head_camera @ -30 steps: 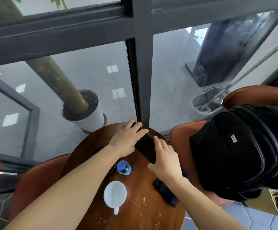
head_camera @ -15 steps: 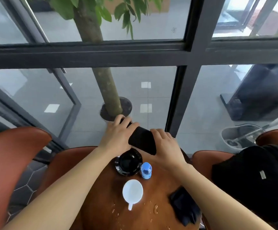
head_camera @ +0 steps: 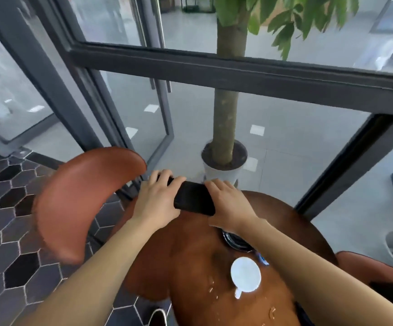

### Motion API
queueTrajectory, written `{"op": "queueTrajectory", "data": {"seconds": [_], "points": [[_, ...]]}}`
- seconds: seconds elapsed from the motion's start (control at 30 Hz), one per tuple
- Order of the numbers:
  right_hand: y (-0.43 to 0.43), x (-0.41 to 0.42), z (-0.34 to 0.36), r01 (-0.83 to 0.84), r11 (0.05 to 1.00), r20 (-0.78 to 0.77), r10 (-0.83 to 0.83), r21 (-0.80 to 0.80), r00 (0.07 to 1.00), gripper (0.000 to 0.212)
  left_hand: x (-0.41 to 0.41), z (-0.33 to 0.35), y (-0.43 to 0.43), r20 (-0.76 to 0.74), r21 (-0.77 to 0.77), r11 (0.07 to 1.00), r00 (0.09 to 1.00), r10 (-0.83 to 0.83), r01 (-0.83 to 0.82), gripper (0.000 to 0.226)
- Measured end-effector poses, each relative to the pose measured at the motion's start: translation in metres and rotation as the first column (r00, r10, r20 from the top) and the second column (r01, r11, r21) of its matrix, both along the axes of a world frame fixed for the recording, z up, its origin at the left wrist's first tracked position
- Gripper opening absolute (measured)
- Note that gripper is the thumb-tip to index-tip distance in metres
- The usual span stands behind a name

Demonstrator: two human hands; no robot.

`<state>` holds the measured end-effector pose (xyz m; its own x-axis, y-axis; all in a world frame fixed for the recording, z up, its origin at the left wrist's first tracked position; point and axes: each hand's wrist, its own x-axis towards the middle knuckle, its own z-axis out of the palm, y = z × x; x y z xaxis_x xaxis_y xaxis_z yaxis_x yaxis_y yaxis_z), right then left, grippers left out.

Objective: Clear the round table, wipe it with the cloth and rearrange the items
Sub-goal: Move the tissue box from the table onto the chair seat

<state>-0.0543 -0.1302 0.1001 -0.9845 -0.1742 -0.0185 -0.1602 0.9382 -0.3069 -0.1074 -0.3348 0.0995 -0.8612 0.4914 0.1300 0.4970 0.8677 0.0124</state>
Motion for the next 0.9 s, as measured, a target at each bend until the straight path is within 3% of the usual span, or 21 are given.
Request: {"op": "queueTrajectory", "data": {"seconds": [0.13,0.53,0.9], "points": [[-0.063,-0.036,-0.023,-0.090,0.996,0.058,0.089,0.018,0.994,0.088,-0.018,-0.033,-0.067,0.059,0.019,0.995,0.994,0.095,-0.096,0.073],[-0.202,-0.151,-0.151,-0.354,0.931,0.267,0.321,0.085,0.909,0.083,-0.065,-0.173,-0.204,0.281,0.008,0.932,0.895,0.346,-0.363,0.076],[-0.265,-0.207,-0.265,-0.412,0.902,0.365,0.342,0.132,0.866,0.079,-0.101,-0.286,-0.252,0.384,0.007,0.876,0.810,0.443,-0.482,0.076]]}}
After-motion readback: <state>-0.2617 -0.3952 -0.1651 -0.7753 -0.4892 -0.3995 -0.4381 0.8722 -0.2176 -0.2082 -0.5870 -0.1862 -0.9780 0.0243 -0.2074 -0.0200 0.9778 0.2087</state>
